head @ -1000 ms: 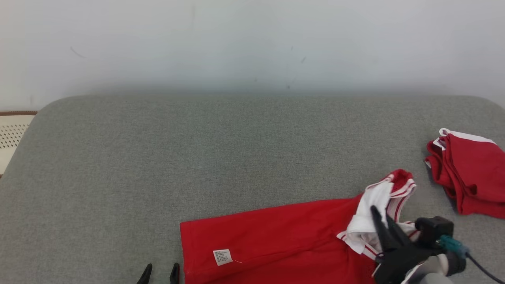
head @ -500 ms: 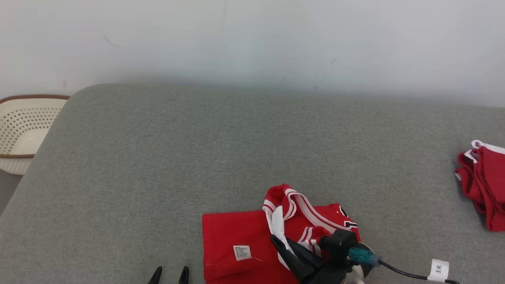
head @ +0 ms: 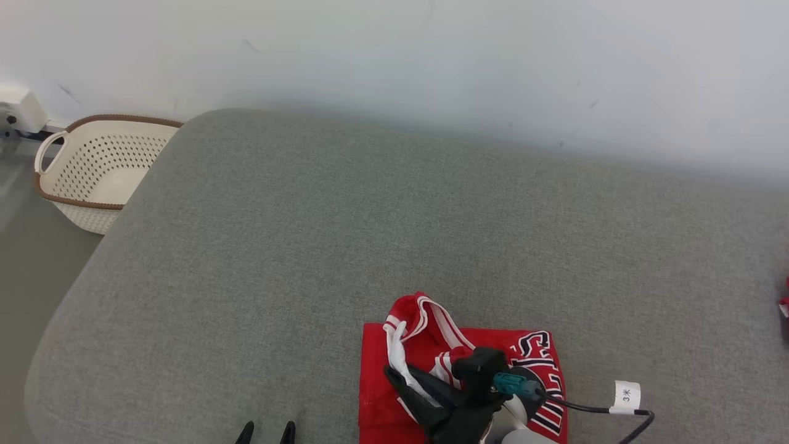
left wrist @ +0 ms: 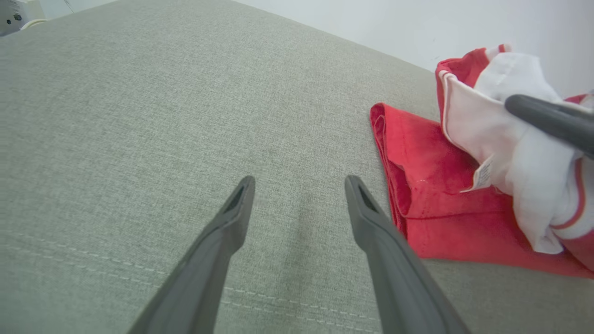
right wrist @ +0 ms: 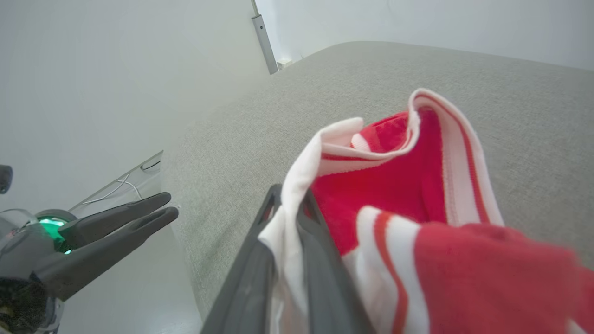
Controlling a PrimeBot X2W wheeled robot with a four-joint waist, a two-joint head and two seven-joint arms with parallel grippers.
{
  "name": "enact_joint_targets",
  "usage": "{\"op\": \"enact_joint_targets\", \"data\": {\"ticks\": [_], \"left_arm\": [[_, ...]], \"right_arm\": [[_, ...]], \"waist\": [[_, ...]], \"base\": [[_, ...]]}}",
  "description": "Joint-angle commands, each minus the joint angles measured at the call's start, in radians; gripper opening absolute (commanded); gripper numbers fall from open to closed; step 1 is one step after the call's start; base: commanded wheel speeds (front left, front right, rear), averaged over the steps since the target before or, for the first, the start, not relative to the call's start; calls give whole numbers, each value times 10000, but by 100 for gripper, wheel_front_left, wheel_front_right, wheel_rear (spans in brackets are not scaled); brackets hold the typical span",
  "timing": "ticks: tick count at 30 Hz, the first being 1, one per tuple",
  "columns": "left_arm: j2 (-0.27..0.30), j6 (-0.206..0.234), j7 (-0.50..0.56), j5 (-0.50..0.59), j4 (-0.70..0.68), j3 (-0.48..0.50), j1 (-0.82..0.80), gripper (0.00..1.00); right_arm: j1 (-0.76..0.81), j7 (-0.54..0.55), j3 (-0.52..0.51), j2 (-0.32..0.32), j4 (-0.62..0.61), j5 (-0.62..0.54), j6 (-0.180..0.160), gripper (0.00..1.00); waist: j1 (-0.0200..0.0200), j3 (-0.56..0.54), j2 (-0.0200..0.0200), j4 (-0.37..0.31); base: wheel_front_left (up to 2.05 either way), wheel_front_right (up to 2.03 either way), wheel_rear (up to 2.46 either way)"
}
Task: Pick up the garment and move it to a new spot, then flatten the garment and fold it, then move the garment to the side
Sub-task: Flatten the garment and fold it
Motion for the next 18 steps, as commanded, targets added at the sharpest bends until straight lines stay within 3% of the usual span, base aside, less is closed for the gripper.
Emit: {"op": "enact_joint_targets", "data": {"ticks": [1, 2, 6, 9, 14, 18], "left_arm": [[10, 24, -5, -53, 55, -20, 124, 100], [8, 30, -5, -86, 62, -29, 116, 100], [9, 64, -5, -127, 47, 34, 155, 100], [8, 79, -5, -113, -3, 125, 178, 100], [8, 73, -5, -69, -126, 159, 205, 100], [9, 102, -5, -70, -197, 111, 249, 100]], "right_arm": [[-142, -102, 41, 127, 140, 105, -2, 60], [-231, -120, 37, 229, 302, 163, -2, 100], [-445, -249, -131, 441, 354, 524, -4, 100], [-509, -270, -751, 274, -401, 547, -4, 100], [495, -266, -2995, -461, -1445, 21, -2, 100], [1352, -268, -4510, -937, -1517, -418, -2, 100]], "waist": [[-1, 13, -1, 65], [-1, 17, -1, 69], [-1, -7, -1, -44], [-1, -54, -1, -235], [-1, -194, -1, -553], [-1, -300, -1, -715]], "base": [[0, 0, 0], [0, 0, 0], [0, 0, 0], [0, 0, 0], [0, 0, 0], [0, 0, 0]]}}
